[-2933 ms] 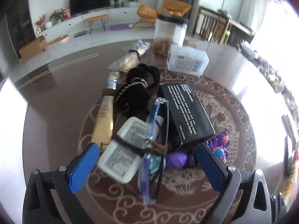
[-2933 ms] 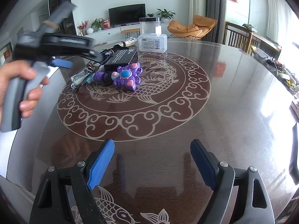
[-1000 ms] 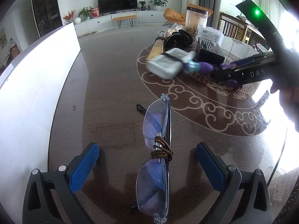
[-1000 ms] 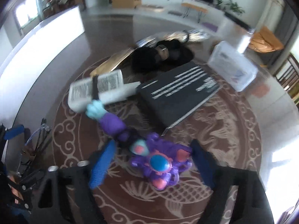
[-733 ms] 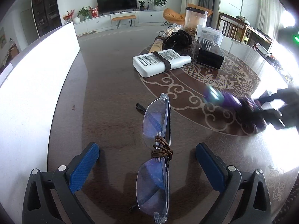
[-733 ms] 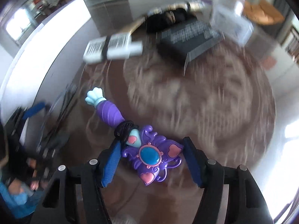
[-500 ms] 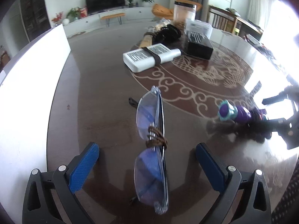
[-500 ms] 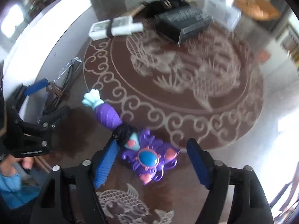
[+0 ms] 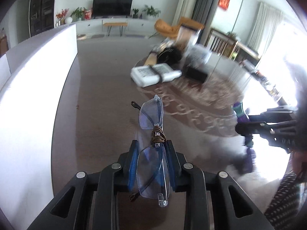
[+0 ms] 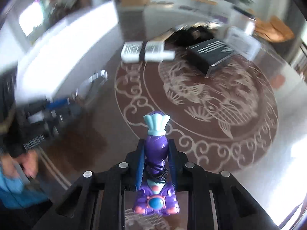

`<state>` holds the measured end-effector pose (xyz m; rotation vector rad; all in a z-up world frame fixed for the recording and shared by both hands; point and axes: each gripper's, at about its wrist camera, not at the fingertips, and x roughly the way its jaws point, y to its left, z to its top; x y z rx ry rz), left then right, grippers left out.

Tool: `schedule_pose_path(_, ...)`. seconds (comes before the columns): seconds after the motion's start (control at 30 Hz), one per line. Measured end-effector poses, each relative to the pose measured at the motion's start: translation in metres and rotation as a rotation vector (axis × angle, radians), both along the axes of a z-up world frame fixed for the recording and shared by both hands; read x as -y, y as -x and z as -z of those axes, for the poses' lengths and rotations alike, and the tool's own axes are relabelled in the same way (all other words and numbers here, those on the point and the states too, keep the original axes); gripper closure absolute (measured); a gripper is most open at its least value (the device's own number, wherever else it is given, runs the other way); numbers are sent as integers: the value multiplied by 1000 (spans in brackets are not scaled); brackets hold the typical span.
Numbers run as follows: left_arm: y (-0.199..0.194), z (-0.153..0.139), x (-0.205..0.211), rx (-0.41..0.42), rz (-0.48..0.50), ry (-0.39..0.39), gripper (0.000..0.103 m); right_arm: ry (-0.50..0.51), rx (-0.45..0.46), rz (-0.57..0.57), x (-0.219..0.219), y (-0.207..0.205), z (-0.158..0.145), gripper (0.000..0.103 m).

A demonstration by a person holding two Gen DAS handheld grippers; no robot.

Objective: Organize objects
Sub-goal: 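Close the left tool on the glasses while the right tool grasps the purple toy figure, then carry the glasses and purple toy over the white bin and open both tools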

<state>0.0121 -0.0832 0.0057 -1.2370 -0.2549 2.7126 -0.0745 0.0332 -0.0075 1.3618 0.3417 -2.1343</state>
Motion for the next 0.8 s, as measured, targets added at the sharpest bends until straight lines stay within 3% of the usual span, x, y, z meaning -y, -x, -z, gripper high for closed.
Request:
schedule_pose_path(0.13, -27, -33, -4, -77, 29, -81, 76, 143, -46, 112, -4, -3, -32, 80)
schedule_pose_path(0.27, -61, -89, 24, -186, 12, -158, 76, 267, -130, 118, 20, -16, -83, 80)
schedule_pose_path(0.3, -67, -99, 33, -205, 1, -167, 76, 287, -148, 111, 23, -35, -105, 80)
schedule_pose_path(0.37, -83, -128, 64, -262, -46, -166, 76, 329, -198, 72, 43, -48, -137, 80)
schedule_pose_path(0.5, -113, -164, 135, -323, -210, -67, 76, 446, -222, -56, 100, -68, -186, 80)
schedule_pose_path(0.57, -121, -166, 169, -309, -304, -10, 76, 497, -186, -121, 132, -73, -199, 80)
schedule_pose_path(0.67, -123, -148, 218, -206, -426, 64, 76, 545, -68, -222, 188, -80, -202, 80)
schedule_pose_path(0.8, -109, -110, 252, 0, -501, 127, 72, 453, 68, -306, 271, -79, -167, 78)
